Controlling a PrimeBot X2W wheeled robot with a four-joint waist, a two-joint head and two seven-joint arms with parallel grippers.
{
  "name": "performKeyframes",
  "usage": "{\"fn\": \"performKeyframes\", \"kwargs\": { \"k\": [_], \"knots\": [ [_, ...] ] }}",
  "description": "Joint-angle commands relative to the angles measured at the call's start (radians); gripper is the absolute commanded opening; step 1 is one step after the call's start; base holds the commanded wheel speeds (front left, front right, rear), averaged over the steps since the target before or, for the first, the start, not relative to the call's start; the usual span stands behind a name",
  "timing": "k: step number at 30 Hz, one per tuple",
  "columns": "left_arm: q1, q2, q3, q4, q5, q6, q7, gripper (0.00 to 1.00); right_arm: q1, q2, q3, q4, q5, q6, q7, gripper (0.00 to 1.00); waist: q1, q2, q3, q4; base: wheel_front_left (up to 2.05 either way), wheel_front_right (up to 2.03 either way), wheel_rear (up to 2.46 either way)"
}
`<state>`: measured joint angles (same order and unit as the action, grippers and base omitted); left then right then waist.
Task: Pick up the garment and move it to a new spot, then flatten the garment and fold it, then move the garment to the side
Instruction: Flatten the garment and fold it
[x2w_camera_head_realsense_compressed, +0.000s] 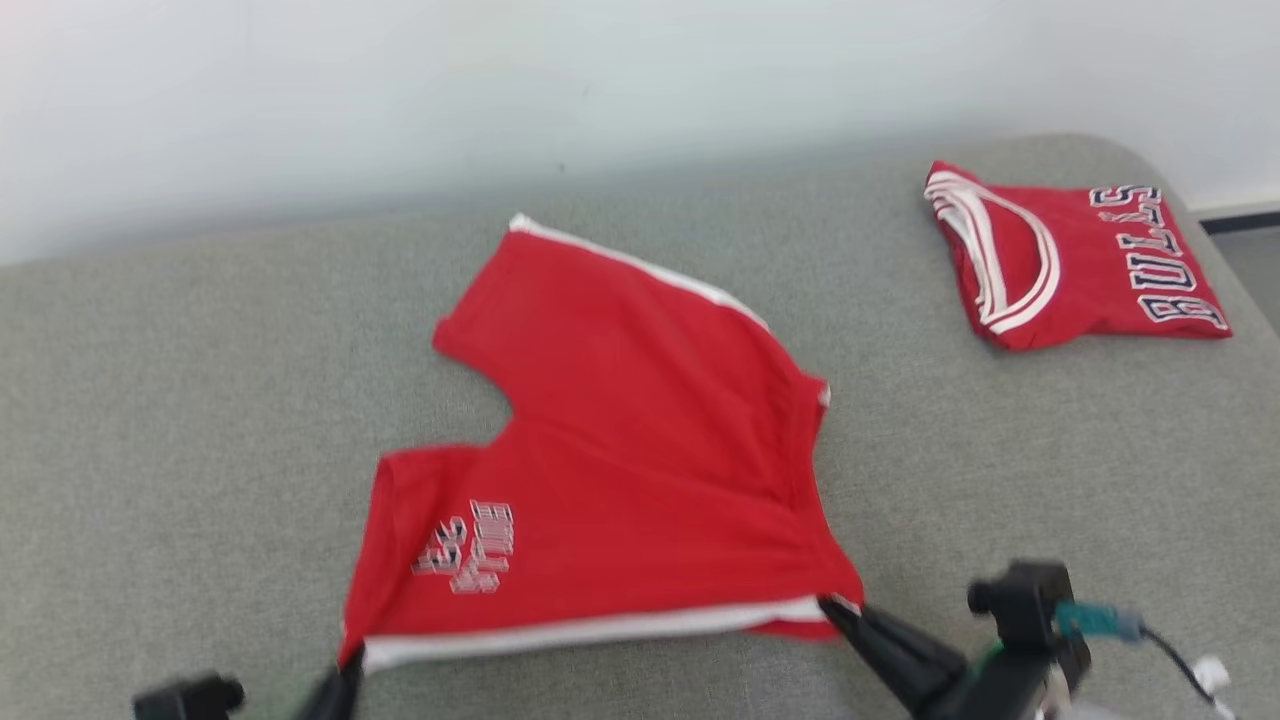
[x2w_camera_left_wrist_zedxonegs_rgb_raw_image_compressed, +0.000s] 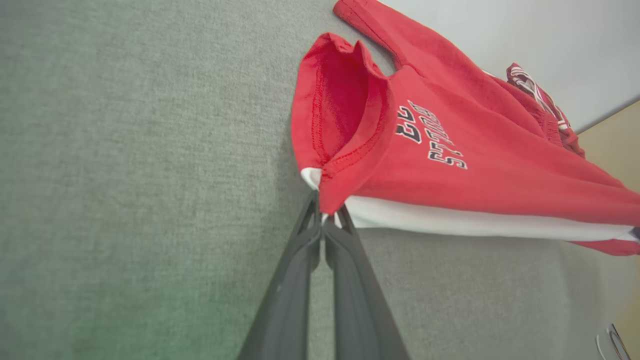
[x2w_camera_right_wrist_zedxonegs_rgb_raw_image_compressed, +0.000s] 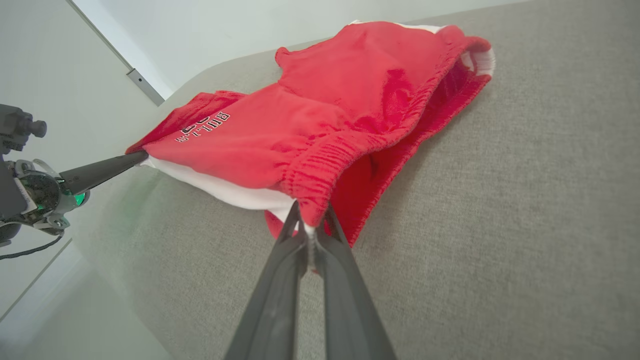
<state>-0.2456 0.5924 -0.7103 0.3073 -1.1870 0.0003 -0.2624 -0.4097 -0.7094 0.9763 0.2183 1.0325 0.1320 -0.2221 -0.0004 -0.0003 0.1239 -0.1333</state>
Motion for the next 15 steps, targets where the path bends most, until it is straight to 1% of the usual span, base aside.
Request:
{"fn": "performKeyframes", "kwargs": {
  "k": [1,5,7,11,12,15],
  "knots": [
    [0.072,-0.025,0.011,0.007,0.017,-0.001,-0.003,0.00,0.074,-0.013,-0.011,-0.008,0.007,-0.002,-0.008,0.00,0.0004,0.0003,-0.069,-0.005,0.00,0.00,0.00],
    [0.176,-0.071,0.046,0.011,0.034,0.001,-0.003,0.00,0.201,-0.033,-0.020,-0.040,-0.001,-0.002,-0.010,0.00,0.0004,0.0003,-0.118,0.004,0.00,0.00,0.00],
    [0.211,-0.083,0.071,0.005,0.046,0.005,-0.003,0.00,0.252,-0.042,-0.035,-0.059,-0.002,-0.002,-0.013,0.00,0.0004,0.0003,-0.130,0.010,0.00,0.00,0.00],
    [0.257,-0.093,0.105,-0.009,0.060,0.005,-0.003,0.00,0.328,-0.049,-0.051,-0.093,-0.018,-0.002,-0.010,0.00,0.0004,0.0003,-0.144,0.020,0.00,0.00,0.00],
    [0.283,-0.092,0.119,-0.017,0.069,0.004,-0.003,0.00,0.372,-0.045,-0.066,-0.111,-0.030,-0.002,-0.002,0.00,0.0004,0.0003,-0.149,0.025,0.00,0.00,0.00],
    [0.301,-0.086,0.129,-0.020,0.090,0.009,-0.003,0.00,0.425,-0.027,-0.100,-0.124,-0.045,-0.002,-0.001,0.00,0.0004,0.0003,-0.152,0.031,0.00,0.00,0.00]
  ]
}}
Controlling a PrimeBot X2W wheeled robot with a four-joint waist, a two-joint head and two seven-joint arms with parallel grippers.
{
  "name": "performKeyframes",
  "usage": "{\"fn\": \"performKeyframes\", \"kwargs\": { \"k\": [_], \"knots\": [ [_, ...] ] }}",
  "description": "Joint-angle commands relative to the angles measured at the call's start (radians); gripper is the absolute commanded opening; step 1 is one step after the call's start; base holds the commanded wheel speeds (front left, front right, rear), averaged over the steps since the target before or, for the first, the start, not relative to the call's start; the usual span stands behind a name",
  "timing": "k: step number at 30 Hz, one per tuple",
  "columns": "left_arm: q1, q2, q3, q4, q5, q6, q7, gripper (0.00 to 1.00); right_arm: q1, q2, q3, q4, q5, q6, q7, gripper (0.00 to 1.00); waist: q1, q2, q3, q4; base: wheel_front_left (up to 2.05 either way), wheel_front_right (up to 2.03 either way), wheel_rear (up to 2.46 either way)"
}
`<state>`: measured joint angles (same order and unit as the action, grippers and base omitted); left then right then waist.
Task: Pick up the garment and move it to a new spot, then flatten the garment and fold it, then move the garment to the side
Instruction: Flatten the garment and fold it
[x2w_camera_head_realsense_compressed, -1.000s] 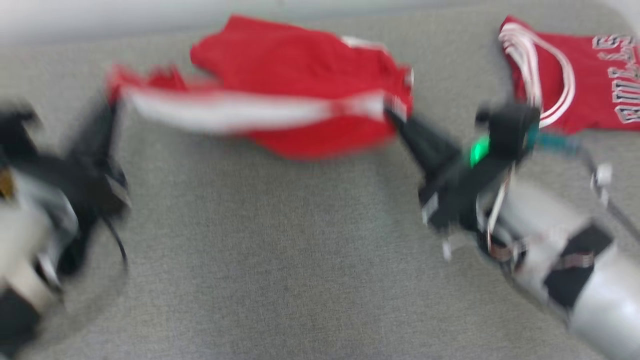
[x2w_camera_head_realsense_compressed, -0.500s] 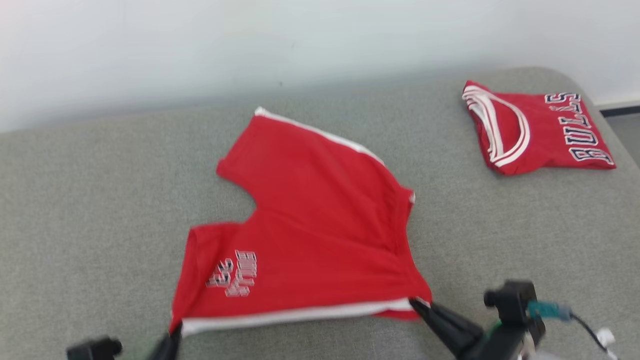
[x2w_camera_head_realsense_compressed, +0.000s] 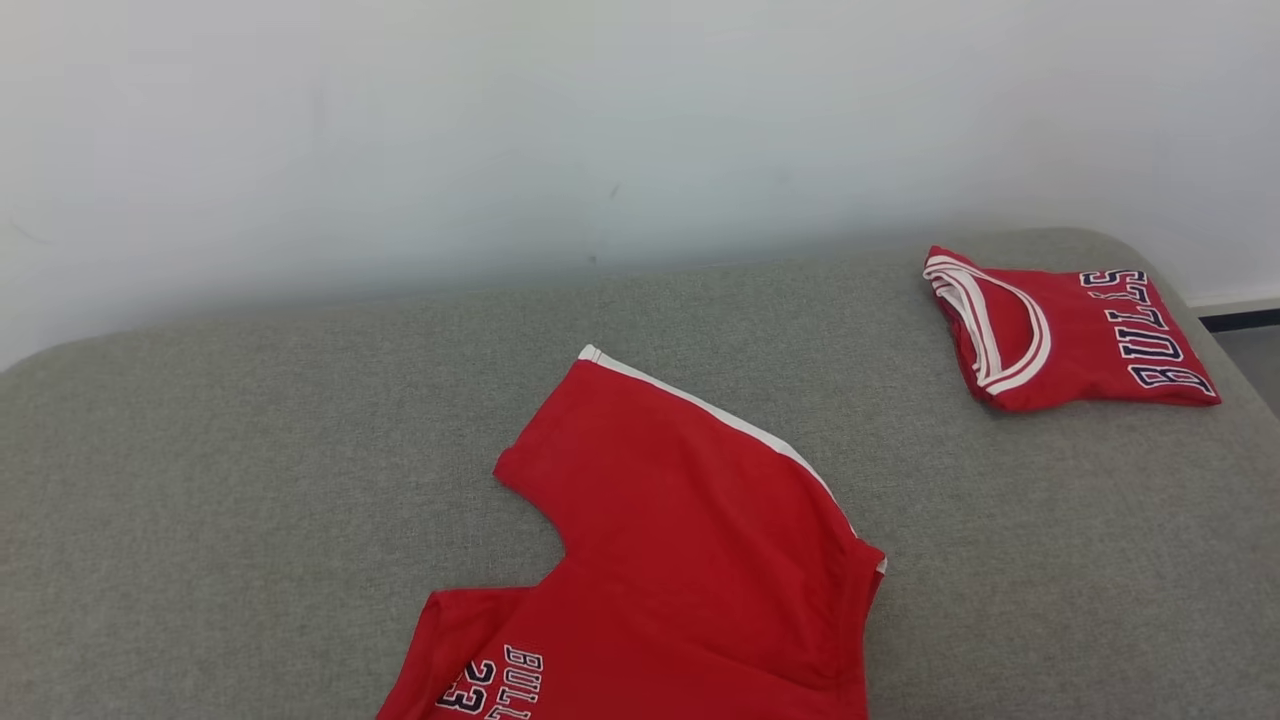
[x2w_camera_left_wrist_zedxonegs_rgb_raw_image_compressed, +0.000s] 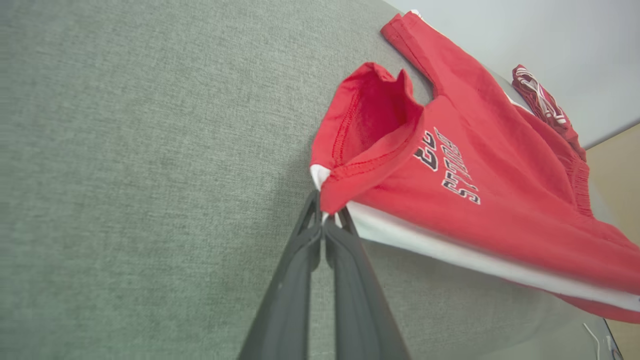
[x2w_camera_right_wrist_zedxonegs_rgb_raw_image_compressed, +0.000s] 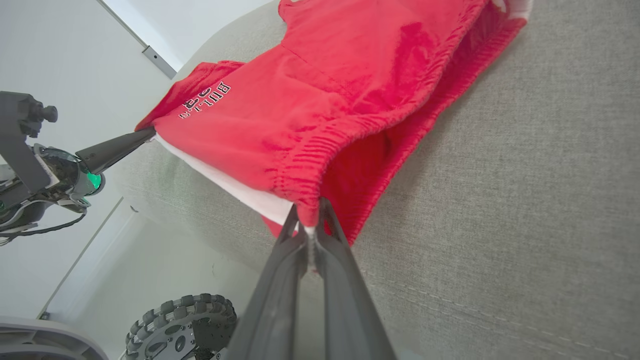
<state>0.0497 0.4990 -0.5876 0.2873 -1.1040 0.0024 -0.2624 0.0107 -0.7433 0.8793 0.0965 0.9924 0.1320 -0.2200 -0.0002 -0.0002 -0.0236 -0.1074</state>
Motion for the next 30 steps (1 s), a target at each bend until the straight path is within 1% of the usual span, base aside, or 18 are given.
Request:
{"fn": "performKeyframes", "kwargs": {
  "k": [1,5,9,13,15,19,23,25,30],
  "knots": [
    [0.006,0.007,0.006,0.000,0.007,0.007,-0.003,0.00,0.005,0.007,-0.003,-0.002,-0.005,-0.002,-0.003,0.00,0.0002,0.0002,-0.004,0.005,0.00,0.00,0.00],
    [-0.021,0.021,0.008,-0.017,0.034,-0.002,0.002,0.00,0.043,0.044,-0.048,-0.029,-0.046,-0.002,0.016,0.00,0.0002,0.0002,-0.002,0.001,0.00,0.00,0.00],
    [-0.088,0.060,0.014,-0.044,0.050,-0.003,0.040,0.00,0.025,0.079,-0.101,-0.056,-0.053,-0.002,0.020,0.00,0.0002,0.0002,0.014,-0.024,0.00,0.00,0.00],
    [-0.202,0.106,0.009,-0.067,0.076,-0.011,0.125,0.00,-0.016,0.121,-0.145,-0.064,-0.048,-0.002,0.027,0.00,0.0002,0.0002,0.050,-0.060,0.00,0.00,0.00],
    [-0.274,0.135,0.005,-0.074,0.099,-0.021,0.172,0.00,-0.054,0.148,-0.159,-0.061,-0.057,-0.002,0.031,0.00,0.0002,0.0002,0.084,-0.084,0.00,0.00,0.00],
    [-0.429,0.170,-0.016,-0.052,0.135,-0.052,0.281,0.00,-0.144,0.209,-0.168,-0.026,-0.066,-0.002,0.032,0.00,0.0002,0.0002,0.153,-0.137,0.00,0.00,0.00],
    [-0.574,0.181,-0.030,0.013,0.147,-0.072,0.390,0.00,-0.250,0.277,-0.167,0.037,-0.101,-0.002,0.019,0.00,0.0002,0.0002,0.221,-0.193,0.00,0.00,0.00],
    [-0.637,0.173,-0.034,0.052,0.150,-0.078,0.431,0.00,-0.297,0.311,-0.166,0.073,-0.114,-0.002,0.011,0.00,0.0002,0.0002,0.253,-0.221,0.00,0.00,0.00],
    [-0.780,0.161,-0.052,0.170,0.180,-0.097,0.483,0.00,-0.394,0.373,-0.163,0.146,-0.146,-0.002,-0.013,0.00,0.0002,0.0002,0.312,-0.282,0.00,0.00,0.00]
  ]
}}
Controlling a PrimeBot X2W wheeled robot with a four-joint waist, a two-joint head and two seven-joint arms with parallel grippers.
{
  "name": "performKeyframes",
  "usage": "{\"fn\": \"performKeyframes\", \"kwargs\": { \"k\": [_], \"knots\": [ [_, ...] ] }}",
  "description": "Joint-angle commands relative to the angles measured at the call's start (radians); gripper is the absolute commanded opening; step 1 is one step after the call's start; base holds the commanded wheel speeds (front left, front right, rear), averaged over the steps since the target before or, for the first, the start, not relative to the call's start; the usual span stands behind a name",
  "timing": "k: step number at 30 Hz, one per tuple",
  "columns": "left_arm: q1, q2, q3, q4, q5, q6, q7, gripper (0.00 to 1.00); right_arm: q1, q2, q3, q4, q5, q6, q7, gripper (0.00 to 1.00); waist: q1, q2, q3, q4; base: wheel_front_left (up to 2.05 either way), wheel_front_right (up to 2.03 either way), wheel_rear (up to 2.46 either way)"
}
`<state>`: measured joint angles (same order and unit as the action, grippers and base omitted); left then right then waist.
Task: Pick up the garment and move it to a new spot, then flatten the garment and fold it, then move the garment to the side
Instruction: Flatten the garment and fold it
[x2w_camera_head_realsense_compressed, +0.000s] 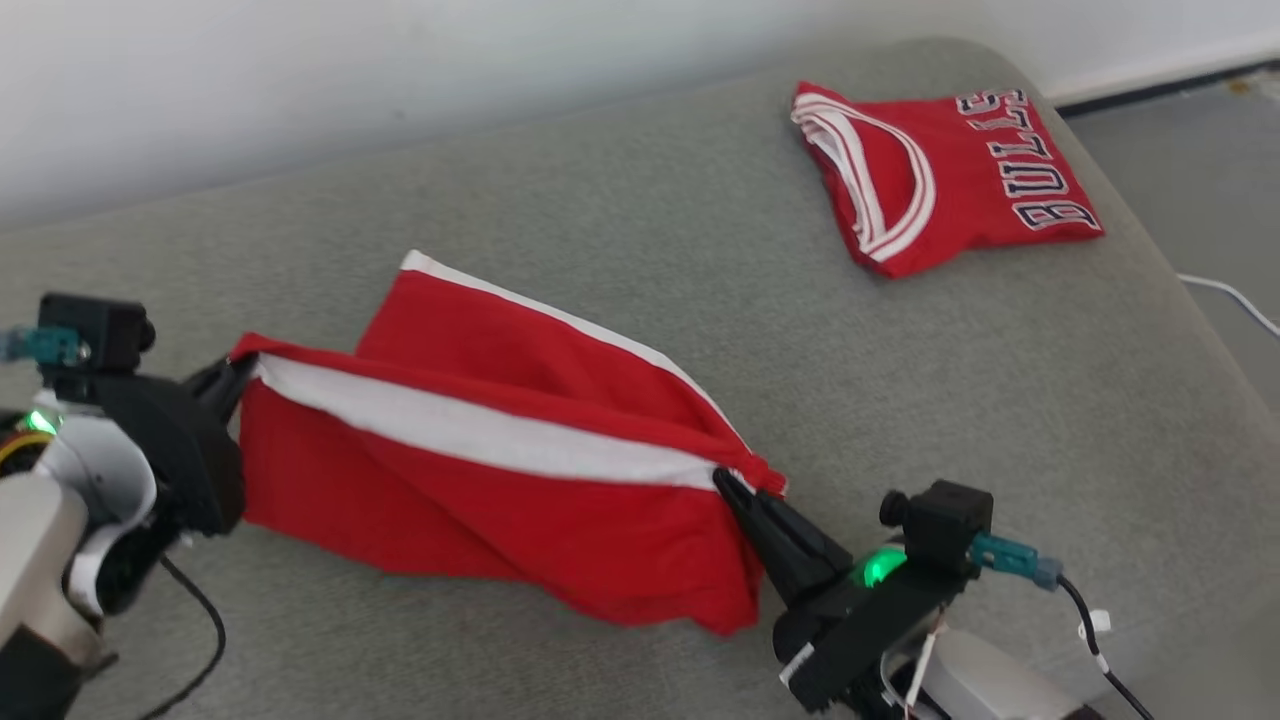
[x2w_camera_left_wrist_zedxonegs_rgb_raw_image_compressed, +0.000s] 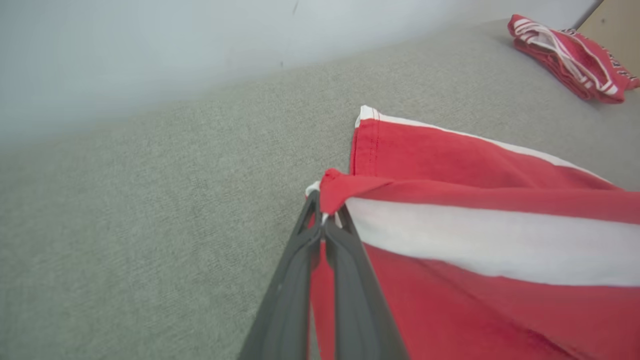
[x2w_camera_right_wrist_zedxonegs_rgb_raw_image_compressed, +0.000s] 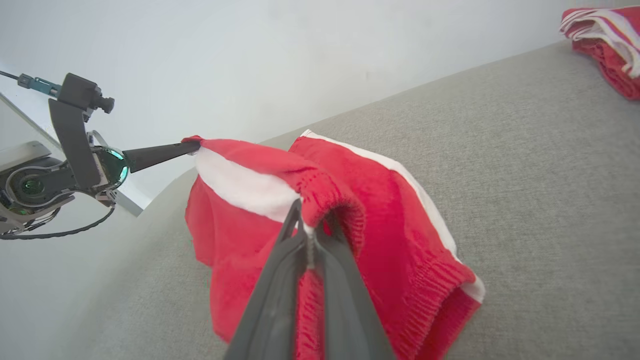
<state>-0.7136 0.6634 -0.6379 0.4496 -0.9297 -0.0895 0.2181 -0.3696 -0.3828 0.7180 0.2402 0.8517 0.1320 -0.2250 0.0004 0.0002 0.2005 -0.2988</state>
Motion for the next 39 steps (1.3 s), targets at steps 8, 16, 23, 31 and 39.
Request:
{"fn": "performKeyframes", "kwargs": {
  "k": [8,16,23,31,39],
  "knots": [
    [-0.168,-0.034,-0.059,0.125,0.069,-0.030,0.026,0.00,-0.096,0.063,-0.022,0.072,-0.030,-0.002,-0.030,0.00,-0.0004,-0.0002,0.132,-0.144,0.00,0.00,0.00],
    [-0.283,-0.032,-0.131,0.230,0.129,-0.040,0.010,0.00,-0.152,0.125,-0.058,0.130,-0.091,-0.002,-0.038,0.00,-0.0004,-0.0002,0.180,-0.178,0.00,0.00,0.00],
    [-0.316,-0.038,-0.184,0.281,0.117,-0.040,-0.036,0.00,-0.175,0.180,-0.081,0.181,-0.145,-0.002,-0.040,0.00,-0.0004,-0.0002,0.188,-0.178,0.00,0.00,0.00],
    [-0.280,-0.049,-0.249,0.282,0.077,-0.040,-0.158,1.00,-0.141,0.146,-0.069,0.201,-0.146,-0.002,-0.038,1.00,-0.0004,-0.0002,0.124,-0.142,0.00,0.00,0.00],
    [-0.184,-0.067,-0.235,0.278,-0.016,-0.040,-0.334,1.00,-0.007,0.039,-0.131,0.103,-0.167,-0.002,-0.022,1.00,-0.0004,-0.0002,0.000,-0.097,0.00,0.00,0.00]
  ]
}}
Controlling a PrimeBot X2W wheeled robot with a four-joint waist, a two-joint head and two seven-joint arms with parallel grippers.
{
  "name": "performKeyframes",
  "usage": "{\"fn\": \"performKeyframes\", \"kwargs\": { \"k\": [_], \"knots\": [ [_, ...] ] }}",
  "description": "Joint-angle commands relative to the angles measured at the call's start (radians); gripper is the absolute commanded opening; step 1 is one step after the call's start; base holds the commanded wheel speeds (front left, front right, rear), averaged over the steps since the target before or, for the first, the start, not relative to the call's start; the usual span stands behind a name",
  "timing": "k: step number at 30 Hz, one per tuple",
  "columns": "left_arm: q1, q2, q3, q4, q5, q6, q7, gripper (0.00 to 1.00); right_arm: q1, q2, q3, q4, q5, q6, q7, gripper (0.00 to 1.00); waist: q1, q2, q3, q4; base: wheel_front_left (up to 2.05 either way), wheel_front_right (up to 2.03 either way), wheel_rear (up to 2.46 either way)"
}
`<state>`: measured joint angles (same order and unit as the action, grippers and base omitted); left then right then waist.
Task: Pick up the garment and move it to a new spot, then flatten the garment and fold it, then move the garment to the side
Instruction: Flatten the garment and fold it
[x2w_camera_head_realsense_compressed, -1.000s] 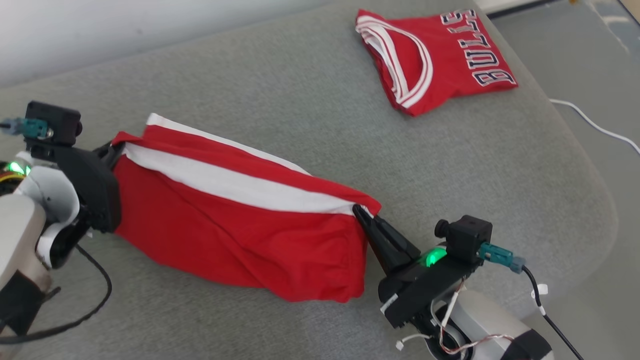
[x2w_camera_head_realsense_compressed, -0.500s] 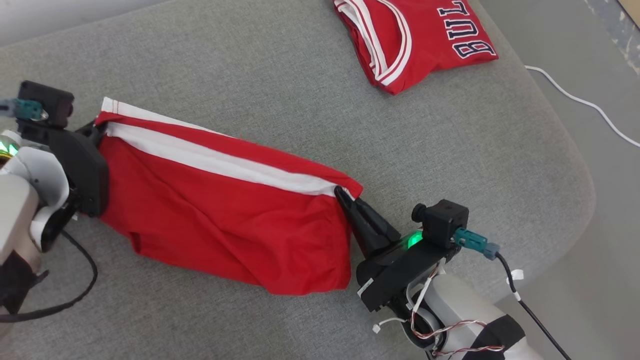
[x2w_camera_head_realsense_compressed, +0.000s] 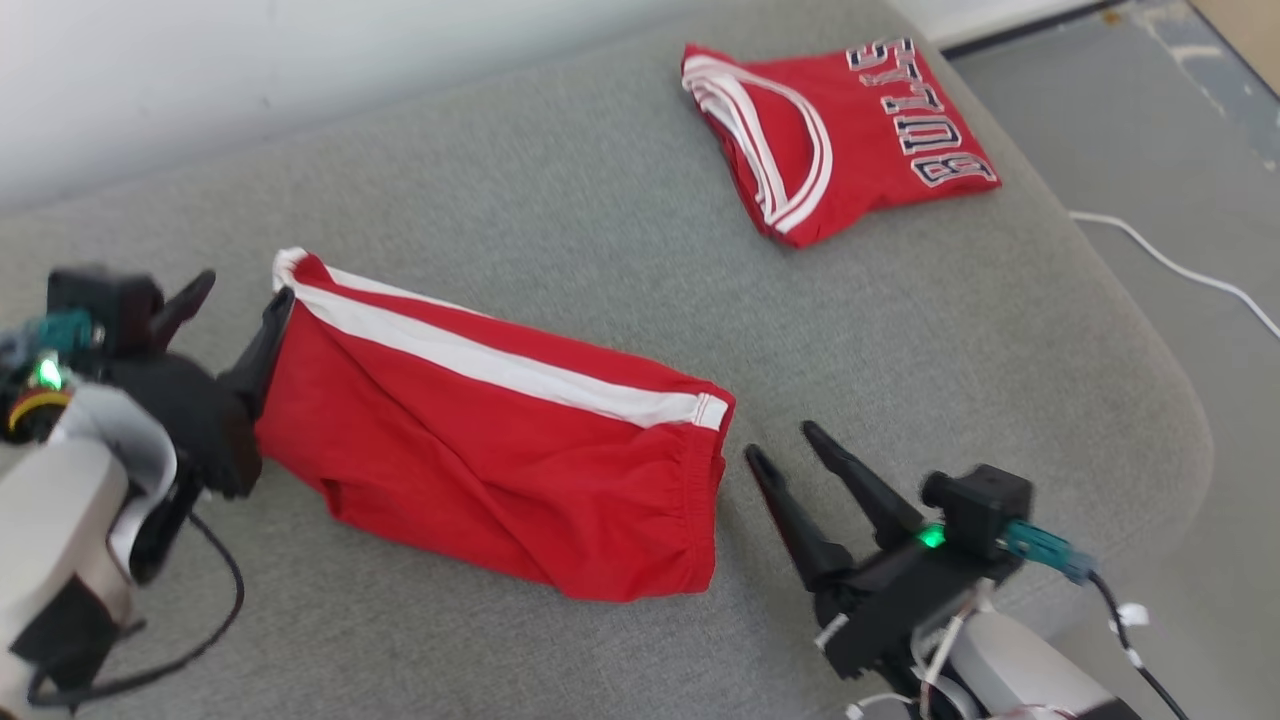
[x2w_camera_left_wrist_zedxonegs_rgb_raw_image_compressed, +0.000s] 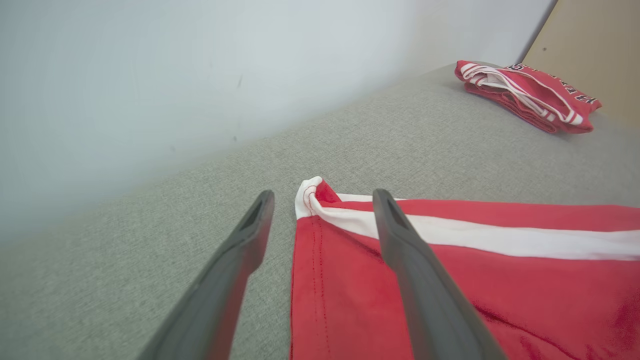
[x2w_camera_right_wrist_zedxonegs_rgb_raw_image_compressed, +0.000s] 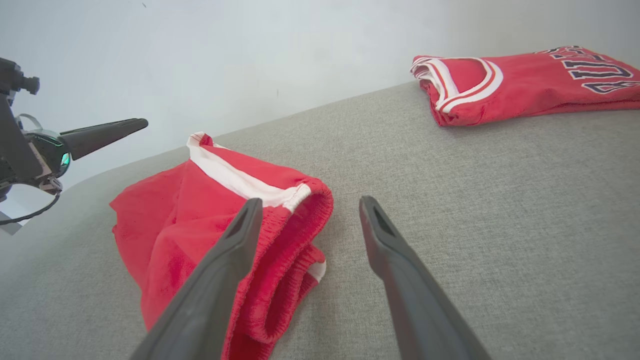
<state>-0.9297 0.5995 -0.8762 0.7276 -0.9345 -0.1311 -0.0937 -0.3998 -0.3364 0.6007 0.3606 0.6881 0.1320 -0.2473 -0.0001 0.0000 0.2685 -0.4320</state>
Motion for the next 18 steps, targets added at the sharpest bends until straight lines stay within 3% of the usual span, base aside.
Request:
{"fn": "performKeyframes", "kwargs": {
  "k": [1,9,18],
  "knots": [
    [0.050,-0.001,0.008,0.002,-0.019,0.001,-0.051,1.00,0.045,-0.015,-0.030,-0.034,-0.004,-0.002,0.003,1.00,0.0001,0.0000,-0.085,0.042,0.00,0.00,0.00],
    [0.229,-0.004,0.097,-0.024,-0.047,0.032,-0.170,1.00,0.211,-0.017,-0.193,-0.164,-0.056,-0.002,0.000,1.00,0.0001,0.0000,-0.197,0.105,0.00,0.00,0.00],
    [0.494,-0.027,0.397,-0.269,0.113,0.136,-0.171,1.00,0.391,0.059,-0.385,-0.268,-0.189,-0.002,-0.013,1.00,0.0001,0.0000,-0.257,0.208,0.00,0.00,0.00]
  ]
}}
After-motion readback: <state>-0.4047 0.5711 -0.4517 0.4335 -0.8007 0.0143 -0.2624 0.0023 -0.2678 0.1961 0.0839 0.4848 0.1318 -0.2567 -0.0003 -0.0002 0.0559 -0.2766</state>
